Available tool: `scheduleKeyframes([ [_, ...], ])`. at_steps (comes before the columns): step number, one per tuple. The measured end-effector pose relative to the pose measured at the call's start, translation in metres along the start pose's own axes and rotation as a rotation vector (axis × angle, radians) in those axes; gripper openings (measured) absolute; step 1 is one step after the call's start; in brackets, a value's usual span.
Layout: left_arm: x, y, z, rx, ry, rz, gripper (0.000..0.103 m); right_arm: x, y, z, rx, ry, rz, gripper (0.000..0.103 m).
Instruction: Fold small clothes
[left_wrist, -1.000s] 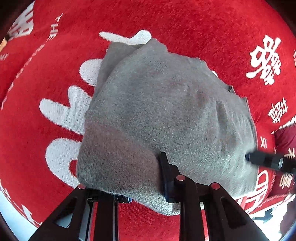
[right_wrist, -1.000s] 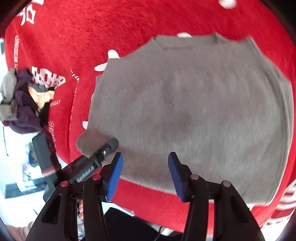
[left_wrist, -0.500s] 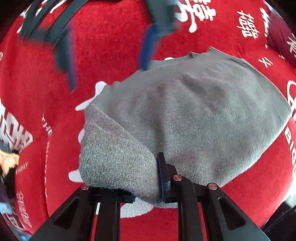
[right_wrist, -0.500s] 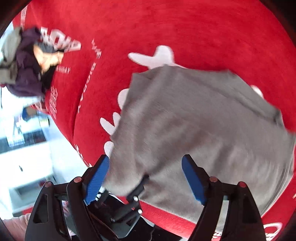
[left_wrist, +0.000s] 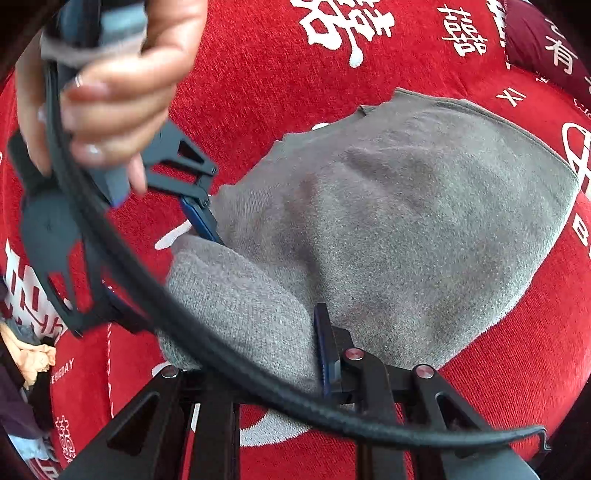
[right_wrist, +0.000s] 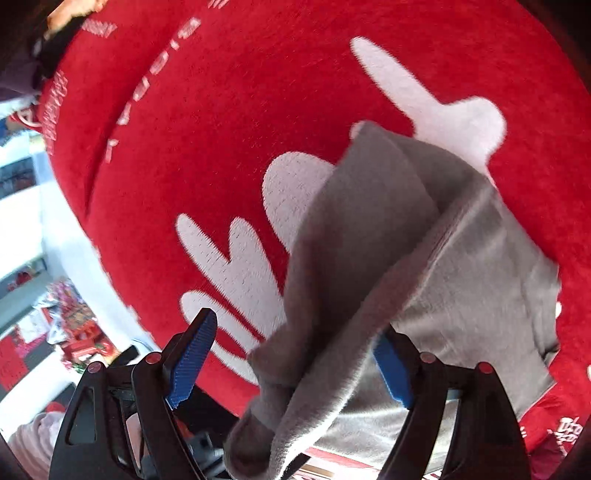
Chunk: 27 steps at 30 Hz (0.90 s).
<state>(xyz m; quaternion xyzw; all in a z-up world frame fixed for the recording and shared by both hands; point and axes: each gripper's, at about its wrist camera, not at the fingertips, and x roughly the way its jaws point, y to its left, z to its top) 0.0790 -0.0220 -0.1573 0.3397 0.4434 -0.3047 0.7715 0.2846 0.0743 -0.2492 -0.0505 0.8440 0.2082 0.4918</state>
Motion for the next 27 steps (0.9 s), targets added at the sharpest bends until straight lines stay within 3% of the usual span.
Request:
scheduleKeyframes([
  [2, 0.0, 0.002, 0.0, -0.007, 0.001, -0.005, 0.019, 0.009, 0.006, 0.002, -0.026, 0.021, -0.049, 0.084],
  [4, -0.001, 0.004, 0.001, -0.011, 0.0, -0.009, 0.019, 0.007, 0.009, -0.004, -0.06, -0.01, -0.104, 0.061],
  [5, -0.002, 0.004, 0.001, -0.011, -0.001, -0.011, 0.019, 0.003, 0.006, -0.009, -0.072, -0.034, -0.126, 0.03],
  [6, -0.004, 0.004, 0.001, -0.011, -0.004, -0.014, 0.019, -0.004, -0.001, -0.015, -0.06, -0.068, -0.101, 0.021],
  [8, -0.011, 0.006, 0.005, -0.013, -0.019, -0.022, 0.019, -0.019, -0.021, -0.029, -0.008, -0.14, 0.005, 0.015],
  [13, -0.039, 0.003, 0.028, -0.011, -0.078, -0.051, 0.019, -0.058, -0.068, -0.086, 0.101, -0.345, 0.263, 0.014],
  [17, -0.068, -0.013, 0.06, 0.037, -0.159, -0.068, 0.019, -0.089, -0.112, -0.151, 0.179, -0.532, 0.449, 0.014],
  [23, -0.105, -0.067, 0.113, 0.168, -0.287, -0.149, 0.019, -0.119, -0.186, -0.256, 0.277, -0.787, 0.555, 0.014],
  [27, -0.105, -0.12, 0.139, 0.248, -0.299, -0.224, 0.019, -0.107, -0.242, -0.328, 0.386, -0.9, 0.621, 0.014],
])
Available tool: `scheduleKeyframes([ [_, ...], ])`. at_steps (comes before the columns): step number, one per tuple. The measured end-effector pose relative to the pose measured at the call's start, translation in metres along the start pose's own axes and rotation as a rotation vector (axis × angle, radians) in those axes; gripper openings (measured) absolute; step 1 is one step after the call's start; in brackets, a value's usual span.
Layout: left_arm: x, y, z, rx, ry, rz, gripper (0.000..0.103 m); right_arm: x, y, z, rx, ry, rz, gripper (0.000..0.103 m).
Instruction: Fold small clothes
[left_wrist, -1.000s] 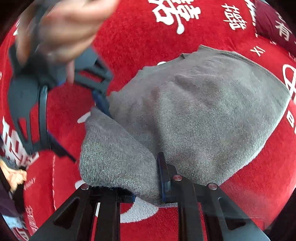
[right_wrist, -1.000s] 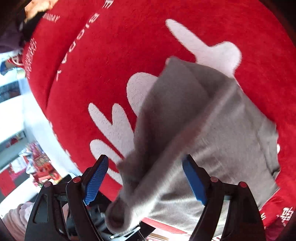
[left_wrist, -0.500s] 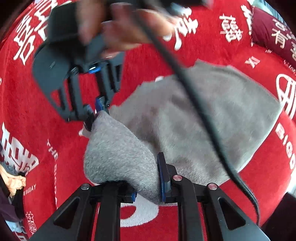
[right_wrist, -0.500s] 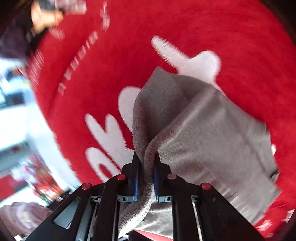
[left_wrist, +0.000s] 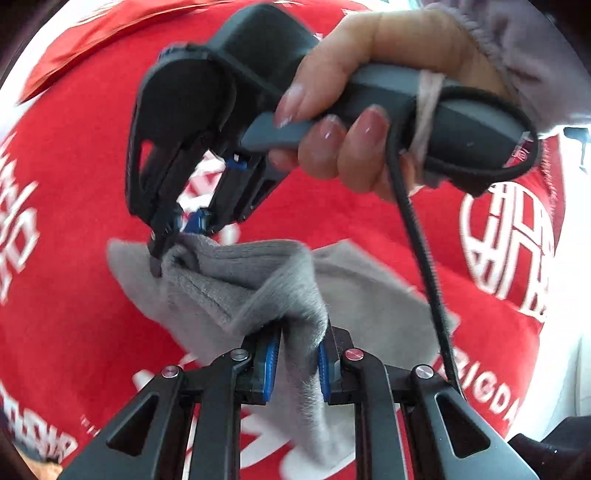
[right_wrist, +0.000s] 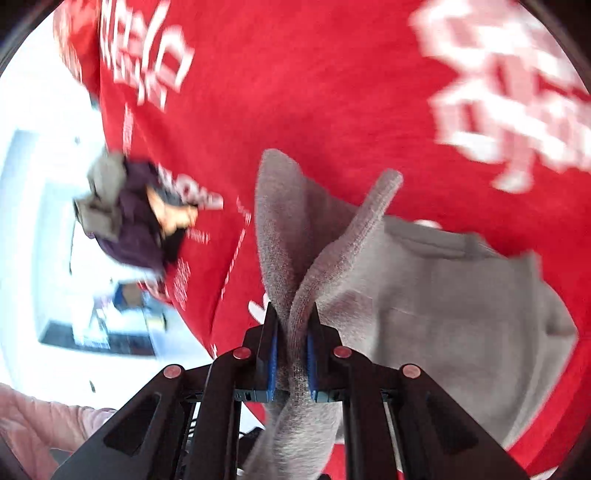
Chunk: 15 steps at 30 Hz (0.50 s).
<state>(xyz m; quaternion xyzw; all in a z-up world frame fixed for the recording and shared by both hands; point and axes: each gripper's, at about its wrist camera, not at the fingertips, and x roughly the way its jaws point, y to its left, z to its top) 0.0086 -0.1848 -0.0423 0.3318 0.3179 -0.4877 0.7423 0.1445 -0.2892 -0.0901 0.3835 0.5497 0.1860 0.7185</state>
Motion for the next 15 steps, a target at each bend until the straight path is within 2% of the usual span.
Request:
scheduleKeyframes([
  [3, 0.029, -0.032, 0.014, 0.019, 0.035, -0.072, 0.019, -0.037, -0.051, -0.019, 0.09, -0.062, 0.0, 0.014],
  [5, 0.048, -0.053, 0.016, 0.047, 0.063, -0.103, 0.019, -0.047, -0.091, -0.038, 0.159, -0.09, -0.022, 0.014],
  [10, 0.085, -0.098, 0.003, 0.112, 0.16, -0.162, 0.019, -0.041, -0.179, -0.08, 0.339, -0.087, -0.07, 0.014],
  [13, 0.092, -0.112, -0.014, 0.116, 0.209, -0.176, 0.019, -0.029, -0.208, -0.101, 0.396, -0.069, -0.071, 0.014],
  [15, 0.09, -0.111, -0.019, 0.113, 0.22, -0.174, 0.019, -0.027, -0.211, -0.108, 0.414, -0.092, -0.047, 0.016],
])
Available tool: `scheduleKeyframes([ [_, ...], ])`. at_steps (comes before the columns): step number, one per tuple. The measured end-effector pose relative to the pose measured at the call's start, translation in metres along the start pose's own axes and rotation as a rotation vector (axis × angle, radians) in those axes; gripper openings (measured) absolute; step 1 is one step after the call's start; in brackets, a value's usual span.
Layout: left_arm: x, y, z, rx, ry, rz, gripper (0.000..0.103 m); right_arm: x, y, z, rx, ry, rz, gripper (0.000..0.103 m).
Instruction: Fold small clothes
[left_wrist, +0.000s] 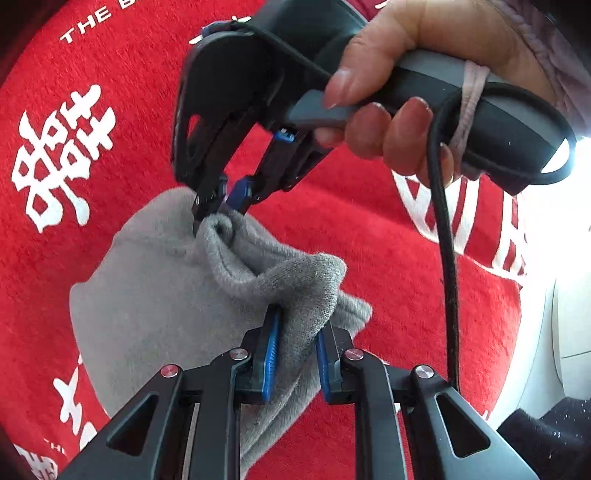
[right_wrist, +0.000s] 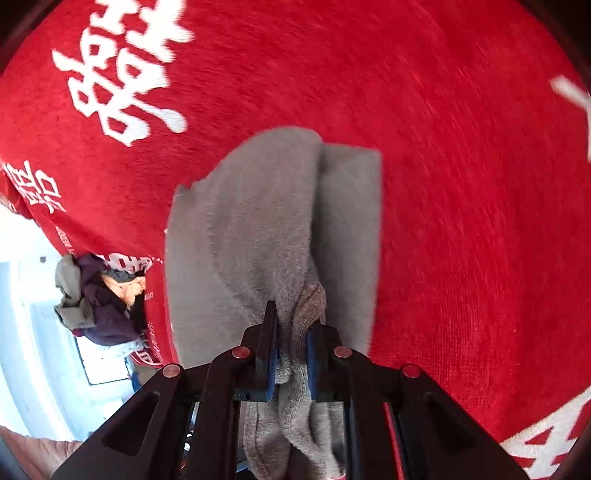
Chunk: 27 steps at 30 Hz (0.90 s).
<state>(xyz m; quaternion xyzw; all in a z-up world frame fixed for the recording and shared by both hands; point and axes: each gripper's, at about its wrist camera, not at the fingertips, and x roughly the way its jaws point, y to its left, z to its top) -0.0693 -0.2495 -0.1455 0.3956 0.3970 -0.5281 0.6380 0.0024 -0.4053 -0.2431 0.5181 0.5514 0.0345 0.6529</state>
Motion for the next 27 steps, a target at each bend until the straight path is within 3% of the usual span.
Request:
scheduleKeyframes([
  [4, -0.016, 0.009, -0.008, -0.035, 0.02, -0.02, 0.02, -0.007, 0.001, -0.005, 0.024, -0.007, -0.013, 0.023],
  [7, -0.034, 0.02, -0.02, -0.074, 0.041, -0.04, 0.02, -0.027, 0.0, -0.011, 0.046, -0.013, -0.021, 0.044],
  [8, -0.039, 0.025, -0.026, -0.092, 0.046, -0.045, 0.02, -0.031, 0.001, -0.018, 0.05, -0.018, -0.014, 0.061],
  [9, -0.046, 0.032, -0.031, -0.117, 0.052, -0.058, 0.02, -0.037, 0.002, -0.026, 0.048, -0.023, -0.003, 0.07],
  [13, -0.057, 0.079, -0.05, -0.312, 0.104, -0.1, 0.02, -0.05, 0.002, -0.06, 0.041, -0.011, 0.016, 0.071],
  [19, -0.03, 0.175, -0.083, -0.729, 0.172, -0.11, 0.02, -0.033, -0.002, -0.101, 0.08, 0.029, 0.037, 0.071],
  [22, -0.008, 0.196, -0.089, -0.817, 0.182, -0.153, 0.02, -0.029, -0.007, -0.109, 0.102, -0.007, 0.032, 0.068],
  [23, -0.002, 0.197, -0.089, -0.818, 0.191, -0.148, 0.02, -0.028, -0.008, -0.109, 0.116, -0.024, 0.036, 0.053],
  [24, 0.003, 0.195, -0.088, -0.806, 0.208, -0.136, 0.02, -0.026, -0.009, -0.108, 0.134, -0.03, 0.026, 0.02],
  [27, 0.001, 0.189, -0.085, -0.754, 0.214, -0.111, 0.02, -0.031, 0.004, -0.104, 0.115, -0.061, 0.011, 0.015],
])
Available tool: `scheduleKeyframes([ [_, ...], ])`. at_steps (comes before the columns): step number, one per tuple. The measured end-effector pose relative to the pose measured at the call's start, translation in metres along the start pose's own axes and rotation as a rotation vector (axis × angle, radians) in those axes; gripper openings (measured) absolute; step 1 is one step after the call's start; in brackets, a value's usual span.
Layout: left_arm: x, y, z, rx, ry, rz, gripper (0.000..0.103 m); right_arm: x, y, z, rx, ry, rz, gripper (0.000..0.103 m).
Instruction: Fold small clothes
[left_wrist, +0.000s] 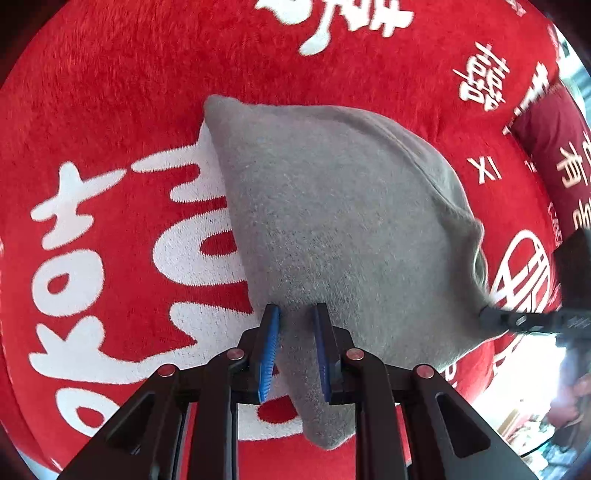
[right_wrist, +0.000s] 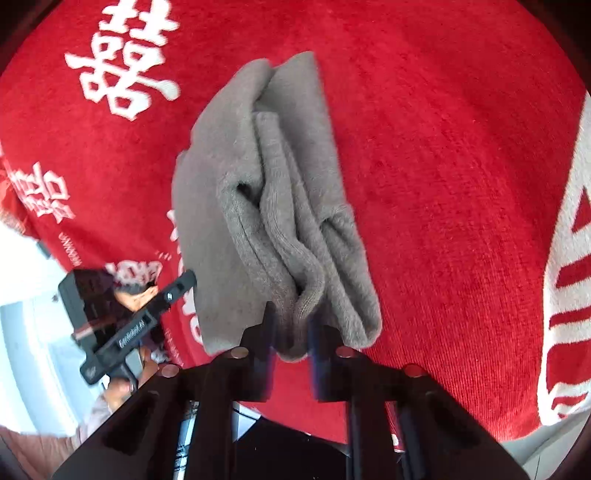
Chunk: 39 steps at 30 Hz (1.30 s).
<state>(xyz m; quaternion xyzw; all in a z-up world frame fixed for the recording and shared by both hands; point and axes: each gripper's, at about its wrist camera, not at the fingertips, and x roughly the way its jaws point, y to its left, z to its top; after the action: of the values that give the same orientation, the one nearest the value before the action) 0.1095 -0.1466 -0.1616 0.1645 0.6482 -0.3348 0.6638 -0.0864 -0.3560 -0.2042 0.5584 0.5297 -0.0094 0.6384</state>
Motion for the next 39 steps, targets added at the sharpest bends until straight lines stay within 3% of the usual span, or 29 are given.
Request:
scheduleKeyframes([
  [2, -0.001, -0.002, -0.01, 0.03, 0.011, 0.02, 0.034, -0.011, 0.013, -0.01, -0.064, -0.009, -0.017, 0.015],
  [3, 0.001, -0.003, -0.016, 0.039, 0.022, 0.045, 0.056, -0.013, 0.013, -0.015, -0.069, -0.012, -0.03, 0.014],
  [4, 0.005, -0.003, -0.023, 0.046, 0.027, 0.062, 0.06, -0.013, 0.006, -0.022, -0.06, -0.01, -0.054, 0.014],
  [6, 0.016, -0.004, -0.035, 0.067, 0.057, 0.066, 0.06, -0.006, -0.021, -0.03, 0.008, 0.017, -0.105, 0.013],
  [8, 0.019, -0.005, -0.042, 0.064, 0.063, 0.064, 0.06, 0.001, -0.043, -0.036, 0.075, 0.036, -0.094, 0.013],
  [11, 0.018, -0.007, -0.043, 0.059, 0.055, 0.06, 0.06, -0.006, -0.041, -0.035, 0.076, 0.016, -0.083, 0.02],
  [14, 0.02, -0.006, -0.043, 0.049, 0.062, 0.054, 0.06, -0.033, -0.028, -0.021, 0.053, -0.069, -0.074, 0.021],
  [16, 0.021, -0.007, -0.041, 0.051, 0.063, 0.056, 0.06, -0.051, -0.018, 0.0, 0.026, -0.131, -0.041, 0.035],
  [17, 0.021, -0.008, -0.042, 0.054, 0.06, 0.06, 0.06, -0.054, -0.014, 0.011, 0.015, -0.149, -0.036, 0.053],
  [18, 0.021, -0.009, -0.042, 0.058, 0.058, 0.064, 0.06, -0.055, -0.008, 0.031, 0.0, -0.173, -0.034, 0.06],
  [21, 0.023, -0.017, -0.041, 0.065, 0.053, 0.075, 0.06, -0.04, 0.002, 0.075, -0.014, -0.177, 0.005, 0.06],
  [23, 0.023, -0.017, -0.041, 0.055, 0.052, 0.078, 0.062, -0.014, 0.001, 0.103, 0.019, -0.125, 0.0, 0.058],
  [25, 0.026, -0.024, -0.042, 0.043, 0.055, 0.077, 0.062, 0.009, 0.002, 0.118, 0.059, -0.06, -0.006, 0.012],
  [26, 0.025, -0.026, -0.042, 0.035, 0.056, 0.077, 0.062, 0.016, 0.008, 0.118, 0.046, -0.056, -0.013, 0.008],
  [30, 0.024, -0.021, -0.044, 0.023, 0.053, 0.063, 0.062, 0.007, 0.038, 0.112, -0.154, -0.108, -0.171, 0.008],
  [32, 0.027, -0.022, -0.043, 0.016, 0.057, 0.052, 0.062, 0.015, 0.019, 0.113, -0.14, -0.06, -0.248, 0.008],
  [34, 0.026, -0.023, -0.041, 0.006, 0.064, 0.052, 0.062, 0.014, 0.002, 0.113, -0.086, -0.056, -0.25, 0.008],
  [35, 0.024, -0.022, -0.041, -0.001, 0.066, 0.052, 0.062, 0.011, 0.0, 0.111, -0.069, -0.063, -0.243, 0.008],
  [38, 0.015, -0.016, -0.039, -0.022, 0.058, 0.045, 0.062, 0.0, 0.0, 0.102, -0.069, -0.068, -0.361, 0.012],
  [39, 0.01, -0.013, -0.038, -0.033, 0.047, 0.04, 0.062, -0.006, -0.001, 0.096, -0.064, -0.071, -0.36, 0.012],
])
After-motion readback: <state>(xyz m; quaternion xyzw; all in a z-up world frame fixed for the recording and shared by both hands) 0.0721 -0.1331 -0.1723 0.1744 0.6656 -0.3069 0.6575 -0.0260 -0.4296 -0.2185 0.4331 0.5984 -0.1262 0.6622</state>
